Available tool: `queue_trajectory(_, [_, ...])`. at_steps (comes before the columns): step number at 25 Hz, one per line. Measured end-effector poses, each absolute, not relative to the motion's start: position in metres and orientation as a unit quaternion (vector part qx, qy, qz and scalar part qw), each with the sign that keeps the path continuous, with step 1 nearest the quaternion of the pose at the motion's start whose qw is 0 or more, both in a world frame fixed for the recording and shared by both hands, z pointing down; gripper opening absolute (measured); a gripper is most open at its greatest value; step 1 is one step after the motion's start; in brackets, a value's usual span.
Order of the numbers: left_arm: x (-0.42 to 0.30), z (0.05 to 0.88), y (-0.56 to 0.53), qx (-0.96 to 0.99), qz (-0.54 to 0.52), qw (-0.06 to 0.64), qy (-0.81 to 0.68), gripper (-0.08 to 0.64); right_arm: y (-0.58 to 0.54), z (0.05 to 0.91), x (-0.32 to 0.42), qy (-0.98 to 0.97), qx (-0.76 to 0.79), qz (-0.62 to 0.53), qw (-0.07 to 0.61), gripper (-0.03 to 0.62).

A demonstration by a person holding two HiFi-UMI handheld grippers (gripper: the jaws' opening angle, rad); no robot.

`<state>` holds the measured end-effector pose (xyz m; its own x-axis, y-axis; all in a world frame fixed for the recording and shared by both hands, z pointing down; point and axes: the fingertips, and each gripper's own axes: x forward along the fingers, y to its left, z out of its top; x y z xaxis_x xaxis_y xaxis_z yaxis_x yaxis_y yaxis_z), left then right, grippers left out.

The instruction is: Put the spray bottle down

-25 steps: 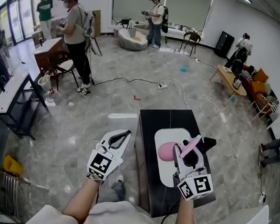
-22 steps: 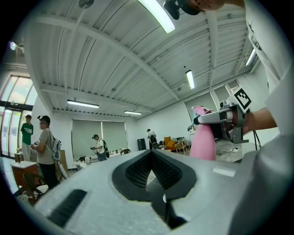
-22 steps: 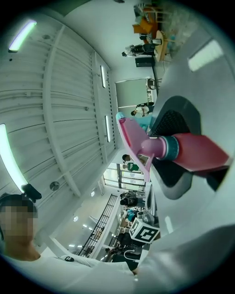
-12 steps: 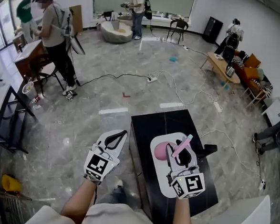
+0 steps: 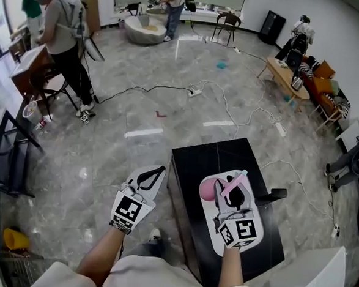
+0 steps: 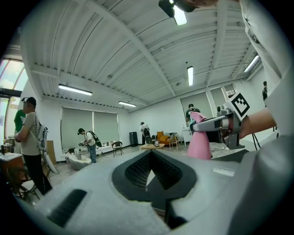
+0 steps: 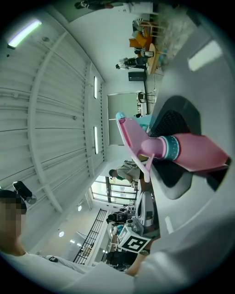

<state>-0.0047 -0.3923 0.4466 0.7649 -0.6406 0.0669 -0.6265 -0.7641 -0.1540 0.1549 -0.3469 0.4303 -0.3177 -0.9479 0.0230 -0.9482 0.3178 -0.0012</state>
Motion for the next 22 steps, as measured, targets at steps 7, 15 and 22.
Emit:
queue_trajectory(7, [-0.021, 0.463, -0.422, -0.937, -0.065, 0.050, 0.339, 0.005, -0.386, 0.454, 0.150, -0.796, 0.604, 0.028, -0.014, 0.152])
queue_trajectory(15, [-0.031, 0.482, -0.452, -0.937, -0.073, 0.037, 0.339, 0.005, -0.427, 0.495, 0.144, -0.799, 0.601, 0.034, 0.000, 0.152])
queue_trajectory(22, [-0.032, 0.500, -0.474, -0.937, -0.079, 0.028, 0.339, 0.005, -0.459, 0.530, 0.150, -0.792, 0.608, 0.052, 0.014, 0.152])
